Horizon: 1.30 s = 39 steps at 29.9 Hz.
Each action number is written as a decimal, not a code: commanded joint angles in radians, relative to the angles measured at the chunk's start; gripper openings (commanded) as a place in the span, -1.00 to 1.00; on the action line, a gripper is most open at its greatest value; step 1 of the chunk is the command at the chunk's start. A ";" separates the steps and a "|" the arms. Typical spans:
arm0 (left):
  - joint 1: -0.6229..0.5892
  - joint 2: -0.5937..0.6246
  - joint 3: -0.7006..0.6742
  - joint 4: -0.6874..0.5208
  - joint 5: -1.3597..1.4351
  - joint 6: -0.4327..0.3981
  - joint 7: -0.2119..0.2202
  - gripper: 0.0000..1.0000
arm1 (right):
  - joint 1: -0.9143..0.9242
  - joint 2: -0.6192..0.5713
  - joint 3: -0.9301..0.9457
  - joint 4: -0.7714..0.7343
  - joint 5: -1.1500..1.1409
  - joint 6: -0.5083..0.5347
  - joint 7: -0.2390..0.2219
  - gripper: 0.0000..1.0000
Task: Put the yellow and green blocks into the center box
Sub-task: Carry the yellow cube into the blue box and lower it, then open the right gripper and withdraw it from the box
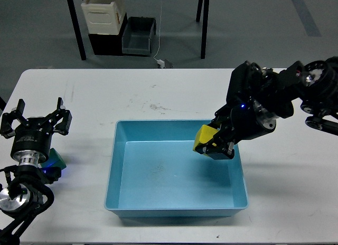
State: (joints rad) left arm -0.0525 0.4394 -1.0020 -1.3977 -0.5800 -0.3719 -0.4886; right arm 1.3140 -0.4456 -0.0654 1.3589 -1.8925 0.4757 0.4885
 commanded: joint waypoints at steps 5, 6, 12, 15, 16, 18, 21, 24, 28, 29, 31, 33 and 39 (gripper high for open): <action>-0.075 0.123 0.009 0.037 0.002 0.099 0.000 1.00 | -0.137 0.077 -0.001 -0.070 0.001 -0.008 0.000 0.08; -0.092 0.145 0.010 0.052 0.006 0.097 0.000 1.00 | -0.147 0.076 0.001 -0.070 0.001 -0.011 0.000 0.11; -0.132 0.251 0.010 0.065 0.173 0.097 0.000 1.00 | -0.179 0.065 0.044 -0.104 0.004 -0.019 0.000 0.79; -0.147 0.278 0.008 0.065 0.375 0.100 0.000 1.00 | -0.237 0.064 0.133 -0.112 0.004 -0.035 0.000 0.94; -0.148 0.286 0.003 0.065 0.473 0.102 0.000 1.00 | -0.258 0.064 0.172 -0.112 0.004 -0.042 0.000 0.95; -0.161 0.291 -0.010 0.066 0.648 0.105 0.000 1.00 | -0.288 0.064 0.229 -0.115 0.004 -0.054 0.000 0.98; -0.168 0.292 -0.033 0.066 0.840 0.099 0.000 0.98 | -0.305 0.064 0.294 -0.112 0.004 -0.071 0.000 0.99; -0.188 0.329 -0.036 0.066 1.007 0.094 0.000 0.96 | -0.306 0.056 0.372 -0.106 0.007 -0.100 0.000 0.99; -0.240 0.401 -0.036 0.065 1.262 0.094 0.000 0.91 | -0.387 0.062 0.551 -0.100 0.094 -0.201 0.000 0.99; -0.259 0.421 -0.035 0.065 1.335 0.094 0.000 0.91 | -0.421 0.068 0.603 -0.086 0.124 -0.236 0.000 0.99; -0.288 0.459 -0.036 0.063 1.458 0.093 0.000 0.91 | -0.501 0.077 0.677 -0.019 0.168 -0.307 0.000 0.99; -0.311 0.495 -0.033 0.063 1.555 0.091 0.000 0.91 | -0.597 0.079 0.739 0.058 0.193 -0.360 0.000 0.99; -0.342 0.608 -0.017 0.052 1.771 -0.065 0.000 0.99 | -0.944 0.100 0.944 0.187 0.280 -0.399 0.000 0.99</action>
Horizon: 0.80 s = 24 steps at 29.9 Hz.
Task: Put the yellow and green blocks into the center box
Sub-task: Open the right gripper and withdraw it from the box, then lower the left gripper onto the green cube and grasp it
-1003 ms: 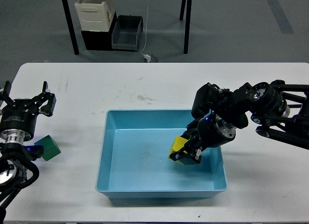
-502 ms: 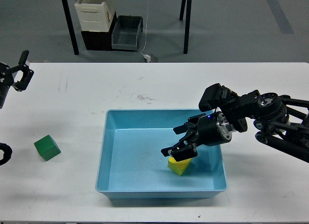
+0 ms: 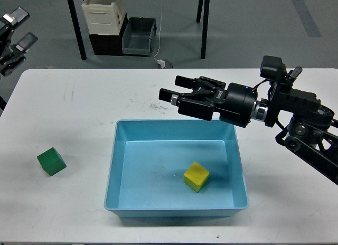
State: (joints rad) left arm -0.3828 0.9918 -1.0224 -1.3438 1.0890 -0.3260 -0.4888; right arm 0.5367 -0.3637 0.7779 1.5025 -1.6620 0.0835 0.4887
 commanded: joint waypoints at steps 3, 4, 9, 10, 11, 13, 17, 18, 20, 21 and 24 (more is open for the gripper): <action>-0.047 0.079 0.004 -0.003 0.268 -0.163 0.000 0.98 | -0.311 0.048 0.213 0.048 0.120 -0.007 0.000 0.99; -0.056 0.080 0.004 -0.005 0.346 -0.163 0.000 0.98 | -0.346 0.052 0.248 0.050 0.149 -0.008 -0.012 1.00; -0.076 0.123 0.056 -0.089 0.650 -0.163 0.000 0.98 | -0.470 0.042 0.415 0.062 0.393 -0.001 -0.027 0.99; -0.077 0.143 0.082 -0.106 0.682 -0.163 0.000 0.98 | -0.493 0.039 0.446 0.061 0.454 0.002 -0.027 0.99; -0.083 0.155 0.119 -0.126 0.716 -0.163 0.000 0.98 | -0.518 0.034 0.472 0.059 0.508 0.004 -0.027 1.00; -0.108 0.163 0.186 -0.152 0.788 -0.163 0.000 0.98 | -0.561 0.010 0.504 0.058 0.582 0.004 -0.027 0.99; -0.166 0.163 0.361 -0.156 0.907 -0.163 0.000 0.98 | -0.638 -0.034 0.553 0.058 0.654 0.002 -0.019 1.00; -0.182 0.163 0.402 -0.155 0.920 -0.163 0.000 0.98 | -0.655 -0.035 0.572 0.058 0.657 0.002 -0.016 0.99; -0.212 0.162 0.474 -0.152 0.934 -0.163 0.000 0.98 | -0.684 -0.035 0.609 0.058 0.659 0.002 -0.015 1.00; -0.226 0.159 0.502 -0.146 0.942 -0.163 0.000 0.98 | -0.695 -0.035 0.623 0.056 0.659 0.002 -0.015 0.99; -0.269 0.145 0.571 -0.130 0.971 -0.163 0.000 0.98 | -0.715 -0.035 0.639 0.054 0.659 0.001 -0.015 0.99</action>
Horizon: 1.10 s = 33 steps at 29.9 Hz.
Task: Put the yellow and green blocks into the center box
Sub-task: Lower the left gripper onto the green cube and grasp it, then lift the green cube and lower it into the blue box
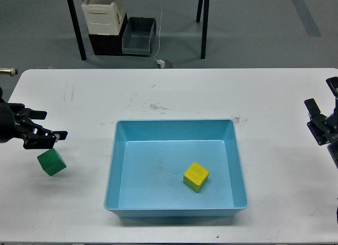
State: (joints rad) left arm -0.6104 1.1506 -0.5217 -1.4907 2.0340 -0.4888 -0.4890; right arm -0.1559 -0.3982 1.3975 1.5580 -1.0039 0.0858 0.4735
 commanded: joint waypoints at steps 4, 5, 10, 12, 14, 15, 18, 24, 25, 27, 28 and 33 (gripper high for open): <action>-0.064 -0.060 0.121 0.088 0.077 0.000 0.000 0.98 | -0.042 0.001 0.032 -0.001 0.002 -0.003 0.002 1.00; -0.075 -0.074 0.130 0.117 0.080 0.000 0.000 0.98 | -0.043 0.001 0.034 -0.001 0.002 -0.003 0.002 1.00; -0.103 -0.101 0.224 0.193 0.087 0.000 0.000 0.98 | -0.048 0.001 0.044 -0.001 0.002 -0.003 0.002 0.99; -0.115 -0.103 0.249 0.198 0.087 0.000 0.000 0.98 | -0.050 0.001 0.044 -0.001 0.002 -0.005 0.002 0.99; -0.118 -0.104 0.259 0.199 0.086 0.000 0.000 0.98 | -0.056 0.002 0.043 -0.001 0.002 -0.006 0.002 1.00; -0.118 -0.106 0.259 0.199 0.086 0.000 0.000 0.98 | -0.057 0.007 0.043 -0.001 0.002 -0.006 0.002 0.99; -0.117 -0.127 0.264 0.201 0.083 0.000 0.000 0.98 | -0.065 0.009 0.043 -0.004 0.002 -0.006 0.002 1.00; -0.115 -0.161 0.266 0.225 0.084 0.000 0.000 0.96 | -0.065 0.009 0.044 -0.007 0.002 -0.011 0.002 1.00; -0.115 -0.166 0.269 0.231 0.086 0.000 0.000 0.93 | -0.065 0.009 0.044 -0.007 0.002 -0.011 0.002 1.00; -0.115 -0.172 0.288 0.243 0.086 0.000 0.000 0.83 | -0.065 0.009 0.044 -0.009 0.002 -0.012 0.004 1.00; -0.117 -0.172 0.299 0.247 0.087 0.000 0.000 0.72 | -0.065 0.009 0.044 -0.009 0.002 -0.012 0.004 1.00; -0.117 -0.172 0.313 0.253 0.094 0.000 0.000 0.17 | -0.067 0.010 0.044 -0.010 0.007 -0.012 0.004 1.00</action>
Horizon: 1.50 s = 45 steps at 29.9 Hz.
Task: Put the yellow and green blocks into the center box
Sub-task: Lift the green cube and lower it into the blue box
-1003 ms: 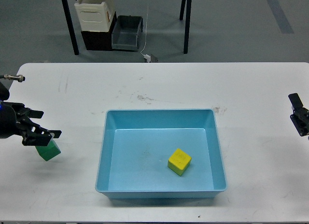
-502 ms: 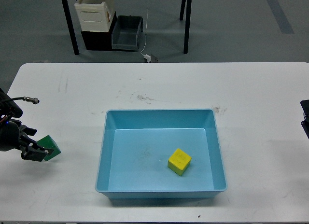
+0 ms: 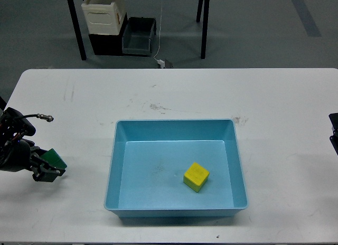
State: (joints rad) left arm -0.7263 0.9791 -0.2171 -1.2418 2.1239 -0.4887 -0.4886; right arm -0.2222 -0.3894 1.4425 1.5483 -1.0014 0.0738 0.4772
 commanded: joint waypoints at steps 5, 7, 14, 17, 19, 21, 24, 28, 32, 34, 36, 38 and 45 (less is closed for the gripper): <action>-0.001 -0.004 0.015 0.021 0.001 0.019 0.000 -0.31 | -0.002 0.004 -0.001 0.000 0.003 0.000 0.000 1.00; -0.001 -0.004 0.015 0.031 -0.008 0.045 0.000 -0.47 | -0.002 0.004 -0.001 0.000 0.004 0.000 0.000 1.00; -0.071 0.010 0.002 0.062 -0.137 0.203 0.000 -0.57 | -0.002 0.004 -0.001 -0.007 0.003 -0.003 0.000 1.00; -0.177 0.016 0.013 0.030 -0.292 0.206 0.000 -0.57 | -0.003 0.006 -0.001 -0.008 0.003 -0.003 0.000 1.00; -0.222 0.026 0.009 0.016 -0.343 0.206 0.000 -0.56 | -0.006 0.006 -0.001 -0.013 0.003 -0.003 0.000 1.00; -0.271 0.033 0.007 -0.004 -0.352 0.205 0.000 -0.56 | -0.008 0.006 -0.002 -0.016 0.003 -0.003 0.000 1.00; -0.330 0.029 0.005 -0.095 -0.355 0.197 0.000 -0.56 | -0.016 0.006 -0.002 -0.017 0.003 -0.005 0.000 0.99; -0.360 0.020 0.008 -0.228 -0.355 0.196 0.000 -0.53 | -0.016 0.007 -0.004 -0.023 0.003 -0.003 0.000 1.00; -0.358 -0.106 0.015 -0.271 -0.340 0.194 0.000 -0.52 | -0.019 0.014 -0.013 -0.023 0.003 -0.003 0.000 1.00; -0.360 -0.173 0.034 -0.269 -0.282 0.183 0.000 -0.52 | -0.019 0.015 -0.013 -0.023 0.003 -0.003 0.000 1.00; -0.367 -0.232 0.062 -0.260 -0.181 0.159 0.000 -0.52 | -0.016 0.017 -0.010 -0.023 0.003 -0.003 0.000 0.99; -0.371 -0.296 0.090 -0.242 -0.101 0.128 0.000 -0.51 | -0.014 0.017 -0.010 -0.023 0.003 -0.003 0.000 1.00; -0.360 -0.431 0.226 -0.088 -0.048 0.111 0.000 -0.47 | -0.011 0.015 -0.002 -0.023 0.003 -0.003 0.000 1.00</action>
State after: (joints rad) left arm -1.0875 0.5873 -0.0664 -1.3892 2.0693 -0.3790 -0.4887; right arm -0.2333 -0.3733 1.4347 1.5258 -0.9983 0.0706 0.4771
